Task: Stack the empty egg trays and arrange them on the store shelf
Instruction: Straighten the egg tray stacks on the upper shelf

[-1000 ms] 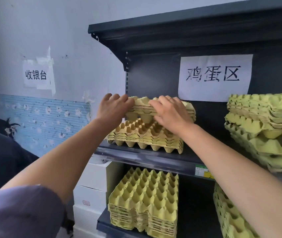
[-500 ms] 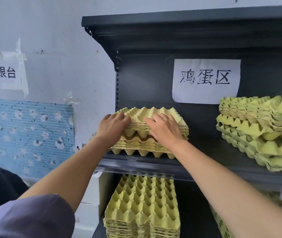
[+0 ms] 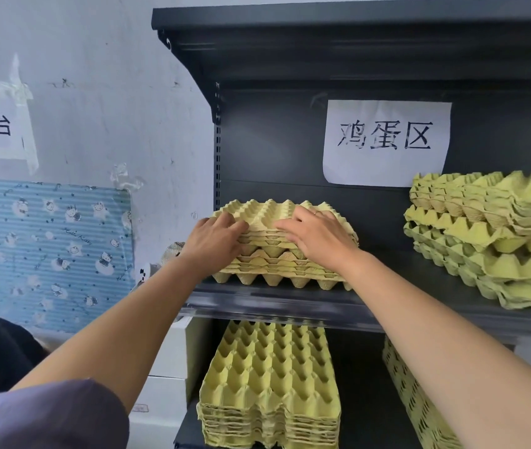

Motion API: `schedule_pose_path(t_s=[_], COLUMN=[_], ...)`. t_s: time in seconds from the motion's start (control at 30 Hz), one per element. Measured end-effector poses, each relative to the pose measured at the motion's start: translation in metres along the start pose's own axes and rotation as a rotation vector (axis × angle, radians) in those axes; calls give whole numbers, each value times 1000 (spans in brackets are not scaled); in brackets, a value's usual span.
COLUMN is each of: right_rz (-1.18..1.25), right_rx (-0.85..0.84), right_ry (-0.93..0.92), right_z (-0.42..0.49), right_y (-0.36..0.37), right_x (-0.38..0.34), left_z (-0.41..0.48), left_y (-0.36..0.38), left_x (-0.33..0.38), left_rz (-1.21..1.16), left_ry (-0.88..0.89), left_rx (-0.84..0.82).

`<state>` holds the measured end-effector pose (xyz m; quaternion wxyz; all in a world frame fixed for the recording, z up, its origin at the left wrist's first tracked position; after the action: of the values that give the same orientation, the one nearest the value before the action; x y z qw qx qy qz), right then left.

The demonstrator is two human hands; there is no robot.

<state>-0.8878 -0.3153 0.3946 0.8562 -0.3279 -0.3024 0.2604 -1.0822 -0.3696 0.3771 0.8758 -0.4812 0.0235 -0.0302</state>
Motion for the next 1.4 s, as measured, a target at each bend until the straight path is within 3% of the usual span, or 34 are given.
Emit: schedule_pose_path(t_s=[0.3,0.57,0.67,0.73,0.8,1.0,1.1,1.4], right_rz=[-210,-165,-107,-143,-167,-103,-34,-134], right_rx=[-87,-129,-110,-192,-276,-309,-238,68], right_ry=[67,62,223,302,281,228,220,229], right_z=[-21,-17,-8,-5,-5,-4,-8,-64], right_y=[16,9,1,2,5,1,-8,-71], right_x=[-8,1,13,20,22,29,29,70], left_z=[-11,-2,8,14,17,20,18,38], left_y=[15,8,4,7,10,11,1,-36], left_x=[7,11,15,20,22,23,40,150], left_rz=[72,79,61,20,-8,3,-41,-114], left_ry=[33,22,-4,-34,-56,-53,-17,174], left_rx=[-28,-28,20,15,45,99,188,286])
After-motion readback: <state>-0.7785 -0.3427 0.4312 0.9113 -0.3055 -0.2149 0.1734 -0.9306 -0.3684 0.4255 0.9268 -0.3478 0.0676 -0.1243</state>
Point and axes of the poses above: each hand's wrist, its own z-axis towards the middle knuckle, its own y-axis out of the palm, x = y × z, the point moved 2 cm from there along z, towards the middle knuckle, and after that the axes turned 9 degrees about -z, right-handed, at the moved point
